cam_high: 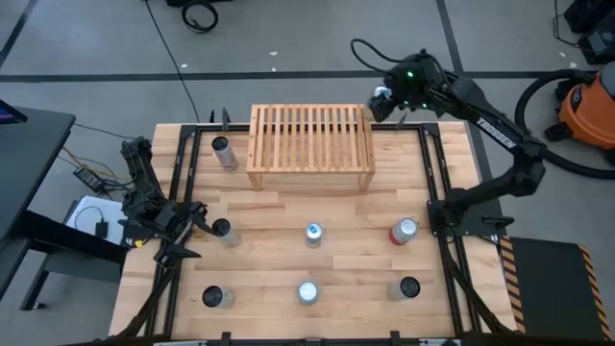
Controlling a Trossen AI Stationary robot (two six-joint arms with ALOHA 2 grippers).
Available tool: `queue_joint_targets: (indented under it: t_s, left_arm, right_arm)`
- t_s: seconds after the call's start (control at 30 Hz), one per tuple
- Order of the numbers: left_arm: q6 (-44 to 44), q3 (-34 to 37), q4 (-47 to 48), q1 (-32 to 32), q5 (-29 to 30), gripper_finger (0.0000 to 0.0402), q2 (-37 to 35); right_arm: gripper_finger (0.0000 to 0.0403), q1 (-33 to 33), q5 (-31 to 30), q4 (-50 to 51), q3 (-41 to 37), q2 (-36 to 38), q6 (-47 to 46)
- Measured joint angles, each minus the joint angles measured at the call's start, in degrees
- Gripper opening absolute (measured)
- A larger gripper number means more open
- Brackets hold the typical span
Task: Place canned beverage on shelf
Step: Put the top blue soda can on the shelf
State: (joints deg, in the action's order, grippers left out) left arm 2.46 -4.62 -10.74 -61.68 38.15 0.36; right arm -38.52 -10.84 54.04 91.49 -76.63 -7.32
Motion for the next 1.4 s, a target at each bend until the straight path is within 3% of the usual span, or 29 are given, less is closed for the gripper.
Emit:
queue_joint_targets:
  t_s: [0.23, 0.47, 1.4]
  left_arm:
    - [0.0, 0.0, 0.3, 0.0, 0.0, 0.0314, 0.0]
    - [0.0, 0.0, 0.3, 0.0, 0.0, 0.0314, 0.0]
    - [0.0, -0.1, 0.6, 0.0, 0.0, 0.0314, 0.0]
  right_arm:
    - [0.0246, 2.6, 0.1, 0.1, 7.2, -6.5, -0.4]
    - [0.0246, 3.3, 0.1, 0.7, 8.9, -11.2, -0.6]
    - [0.0248, 2.3, 3.0, 3.6, 8.8, -13.9, -1.6]
